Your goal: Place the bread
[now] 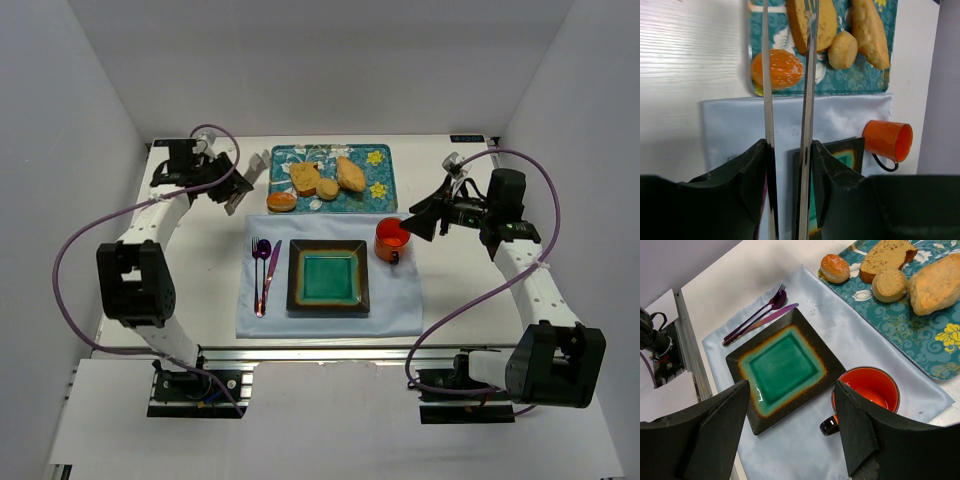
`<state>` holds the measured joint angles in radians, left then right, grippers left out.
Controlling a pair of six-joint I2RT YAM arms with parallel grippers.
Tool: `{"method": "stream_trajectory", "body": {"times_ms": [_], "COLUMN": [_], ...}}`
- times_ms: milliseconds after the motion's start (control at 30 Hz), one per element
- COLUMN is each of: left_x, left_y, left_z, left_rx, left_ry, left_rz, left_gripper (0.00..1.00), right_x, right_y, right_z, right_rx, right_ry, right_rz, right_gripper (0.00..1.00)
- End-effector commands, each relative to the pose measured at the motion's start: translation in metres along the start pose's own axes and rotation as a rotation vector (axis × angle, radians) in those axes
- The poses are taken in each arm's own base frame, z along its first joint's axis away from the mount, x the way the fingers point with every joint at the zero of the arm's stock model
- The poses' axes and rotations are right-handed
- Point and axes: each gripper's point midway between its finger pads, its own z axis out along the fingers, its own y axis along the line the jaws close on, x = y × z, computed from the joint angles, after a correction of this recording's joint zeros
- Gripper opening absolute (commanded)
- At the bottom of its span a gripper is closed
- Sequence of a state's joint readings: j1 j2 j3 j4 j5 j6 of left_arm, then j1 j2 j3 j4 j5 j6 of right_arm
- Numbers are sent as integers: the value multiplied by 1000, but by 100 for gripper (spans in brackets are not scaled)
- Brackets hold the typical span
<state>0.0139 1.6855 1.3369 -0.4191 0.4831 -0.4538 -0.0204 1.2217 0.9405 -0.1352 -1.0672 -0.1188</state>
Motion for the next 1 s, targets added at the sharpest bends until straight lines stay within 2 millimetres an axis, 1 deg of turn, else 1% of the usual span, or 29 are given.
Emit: {"method": "stream_trajectory", "body": {"times_ms": [0, 33, 67, 100, 167, 200, 267, 300, 333, 400, 533, 633, 967], "left_x": [5, 4, 9, 1, 0, -5, -7, -10, -14, -20, -22, -20, 5], "left_y": [-41, -46, -47, -56, -62, -62, -63, -60, -61, -58, -56, -55, -46], "left_z": [15, 19, 30, 32, 41, 48, 53, 54, 57, 59, 60, 61, 81], "left_rx": [97, 102, 94, 104, 99, 83, 71, 51, 47, 14, -17, -25, -32], "left_ry": [64, 67, 87, 75, 84, 81, 78, 73, 65, 50, 45, 48, 127], "left_rz": [-13, -5, -4, 8, 21, 27, 33, 31, 38, 49, 65, 68, 65], "left_gripper": [49, 49, 50, 50, 52, 52, 52, 52, 52, 52, 52, 52, 52], "right_x": [-5, -4, -4, -3, -2, -1, -1, -2, 0, 0, 1, 1, -1], "right_y": [5, 6, 5, 5, 5, 5, 5, 5, 4, 4, 3, 2, 3], "right_z": [-4, -4, -5, -6, -7, -7, -8, -8, -8, -9, -9, -9, -9], "right_rx": [-15, -15, -11, -12, -11, -13, -13, -11, -12, -7, -9, -9, -13], "right_ry": [-23, -24, -25, -25, -26, -26, -27, -29, -27, -29, -30, -33, -36], "right_rz": [-31, -32, -32, -28, -26, -25, -23, -25, -21, -19, -12, -8, -11], "right_gripper": [73, 73, 74, 74, 74, 74, 74, 74, 73, 74, 74, 74, 74]}}
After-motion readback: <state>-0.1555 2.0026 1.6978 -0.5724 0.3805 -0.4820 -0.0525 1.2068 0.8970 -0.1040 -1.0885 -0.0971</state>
